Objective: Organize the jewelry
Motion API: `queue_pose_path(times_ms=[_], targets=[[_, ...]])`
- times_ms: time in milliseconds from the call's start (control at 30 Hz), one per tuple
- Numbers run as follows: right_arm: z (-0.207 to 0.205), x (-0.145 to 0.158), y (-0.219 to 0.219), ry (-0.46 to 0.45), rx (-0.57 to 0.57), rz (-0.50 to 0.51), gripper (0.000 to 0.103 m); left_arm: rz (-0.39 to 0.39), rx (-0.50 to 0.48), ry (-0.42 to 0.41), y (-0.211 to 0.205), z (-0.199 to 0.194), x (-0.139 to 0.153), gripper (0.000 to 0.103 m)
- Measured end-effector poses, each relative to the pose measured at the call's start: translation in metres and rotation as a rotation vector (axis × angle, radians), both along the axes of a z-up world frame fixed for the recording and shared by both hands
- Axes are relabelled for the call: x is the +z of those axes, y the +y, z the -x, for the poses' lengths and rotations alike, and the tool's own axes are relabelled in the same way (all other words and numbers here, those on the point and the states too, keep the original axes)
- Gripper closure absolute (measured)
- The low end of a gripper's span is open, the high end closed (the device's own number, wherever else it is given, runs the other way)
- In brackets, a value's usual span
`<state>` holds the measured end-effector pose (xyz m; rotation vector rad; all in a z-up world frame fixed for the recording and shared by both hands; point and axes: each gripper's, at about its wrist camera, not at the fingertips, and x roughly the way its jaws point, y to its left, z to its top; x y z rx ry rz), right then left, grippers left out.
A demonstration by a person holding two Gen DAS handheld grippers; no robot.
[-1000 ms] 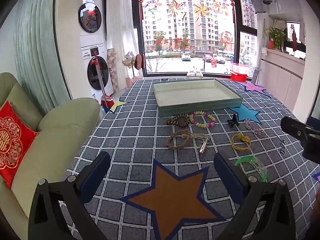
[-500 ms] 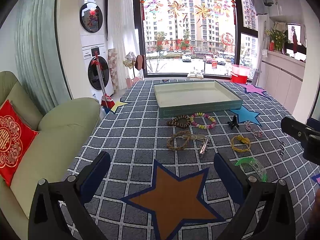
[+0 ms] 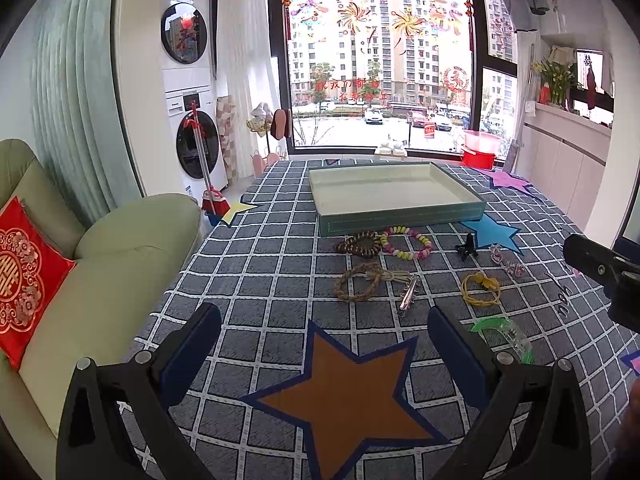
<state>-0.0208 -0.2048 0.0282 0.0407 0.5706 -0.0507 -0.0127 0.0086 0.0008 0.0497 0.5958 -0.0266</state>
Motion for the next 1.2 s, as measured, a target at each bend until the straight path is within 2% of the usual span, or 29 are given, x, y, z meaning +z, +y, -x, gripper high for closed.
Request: queue_pose_path(times_ms=[1200], targets=[[0.0006, 0.0038, 0.0037, -0.01, 0.008, -0.007, 0.0, 0.001, 0.001, -0.003, -0.0012, 0.0008, 0.0016, 0.0]])
